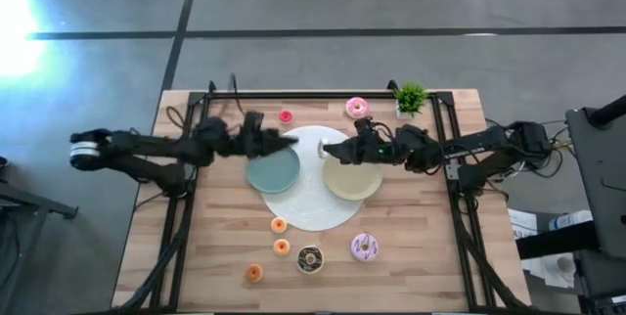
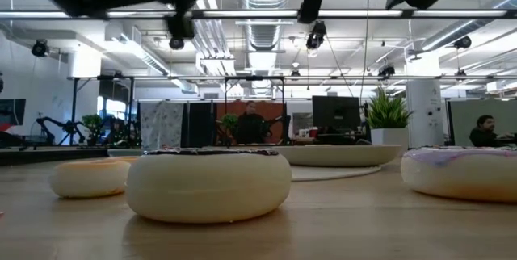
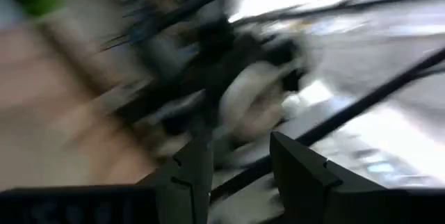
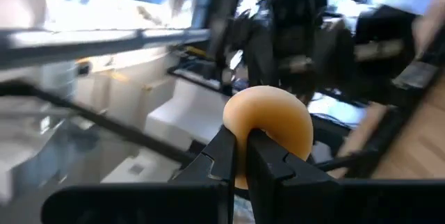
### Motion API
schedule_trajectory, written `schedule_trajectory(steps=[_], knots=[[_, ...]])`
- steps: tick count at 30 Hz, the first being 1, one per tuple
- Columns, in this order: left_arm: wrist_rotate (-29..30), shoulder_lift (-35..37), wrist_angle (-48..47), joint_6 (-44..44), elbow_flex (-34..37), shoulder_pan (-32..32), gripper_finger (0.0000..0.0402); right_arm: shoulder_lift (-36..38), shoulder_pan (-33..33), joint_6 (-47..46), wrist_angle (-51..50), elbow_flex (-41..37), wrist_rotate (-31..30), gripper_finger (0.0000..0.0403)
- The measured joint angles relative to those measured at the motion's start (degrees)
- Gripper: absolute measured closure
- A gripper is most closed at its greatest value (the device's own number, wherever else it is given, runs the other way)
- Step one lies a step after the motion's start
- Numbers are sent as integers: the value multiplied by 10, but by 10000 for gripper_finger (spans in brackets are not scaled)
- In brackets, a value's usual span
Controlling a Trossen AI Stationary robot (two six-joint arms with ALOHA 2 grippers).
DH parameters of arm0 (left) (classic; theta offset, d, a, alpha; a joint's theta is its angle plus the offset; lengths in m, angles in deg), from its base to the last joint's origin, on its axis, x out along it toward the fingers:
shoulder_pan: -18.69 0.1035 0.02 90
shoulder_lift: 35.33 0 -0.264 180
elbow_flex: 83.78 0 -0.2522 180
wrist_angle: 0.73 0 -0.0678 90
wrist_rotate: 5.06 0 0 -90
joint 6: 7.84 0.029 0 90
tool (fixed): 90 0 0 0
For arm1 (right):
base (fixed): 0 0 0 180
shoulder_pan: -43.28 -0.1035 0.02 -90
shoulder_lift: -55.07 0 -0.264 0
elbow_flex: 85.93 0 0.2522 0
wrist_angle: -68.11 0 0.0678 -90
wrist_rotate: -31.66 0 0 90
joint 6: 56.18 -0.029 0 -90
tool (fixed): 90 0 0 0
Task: Pick & Place donuts
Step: Put the right small yellow donut on the brown plate
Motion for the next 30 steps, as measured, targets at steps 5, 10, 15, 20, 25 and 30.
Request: schedule_trajectory(steps=[5, 10, 15, 20, 25, 30], knots=[[-94, -109, 89, -70, -58, 49, 284, 14, -1, 22, 37, 1, 21, 390], [-167, -171, 120, -75, -144, 46, 284, 22, 0, 33, 42, 1, 22, 390], [-192, -207, 115, -61, -181, 45, 284, 24, 0, 41, 43, 0, 22, 390], [-193, -208, 118, -60, -180, 47, 284, 37, 0, 55, 45, 0, 26, 390], [-192, -203, 128, -53, -189, 46, 284, 38, 0, 60, 42, 0, 27, 390], [-194, -212, 123, -46, -208, 45, 284, 37, 0, 58, 40, 0, 29, 390]])
